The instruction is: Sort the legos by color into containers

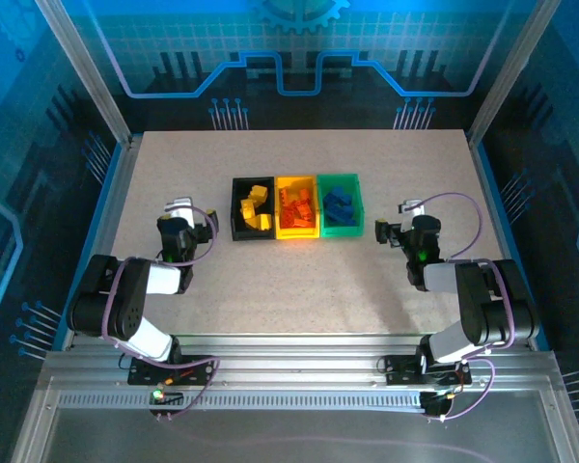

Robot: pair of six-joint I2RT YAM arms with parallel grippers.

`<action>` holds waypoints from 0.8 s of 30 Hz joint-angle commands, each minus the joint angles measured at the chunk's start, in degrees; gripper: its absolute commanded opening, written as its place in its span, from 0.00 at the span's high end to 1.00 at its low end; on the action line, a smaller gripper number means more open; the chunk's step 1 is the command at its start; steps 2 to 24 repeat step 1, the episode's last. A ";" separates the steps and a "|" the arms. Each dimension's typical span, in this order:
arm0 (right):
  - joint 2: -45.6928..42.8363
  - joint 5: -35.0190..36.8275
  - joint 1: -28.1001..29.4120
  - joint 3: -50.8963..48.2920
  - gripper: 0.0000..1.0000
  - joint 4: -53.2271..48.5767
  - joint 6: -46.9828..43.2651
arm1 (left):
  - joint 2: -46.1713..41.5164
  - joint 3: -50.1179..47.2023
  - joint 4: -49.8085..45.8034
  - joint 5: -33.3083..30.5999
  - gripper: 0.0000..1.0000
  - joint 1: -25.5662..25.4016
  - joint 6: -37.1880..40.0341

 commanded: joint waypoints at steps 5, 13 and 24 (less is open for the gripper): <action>0.03 0.06 0.61 1.14 0.00 2.74 -1.21 | 0.50 -0.30 1.91 0.94 0.01 0.21 -0.02; 0.03 0.06 0.61 1.14 0.00 2.74 -1.21 | 0.50 -0.30 1.91 0.94 0.01 0.21 -0.02; 0.03 0.06 0.61 1.14 0.00 2.74 -1.21 | 0.50 -0.30 1.91 0.94 0.01 0.21 -0.02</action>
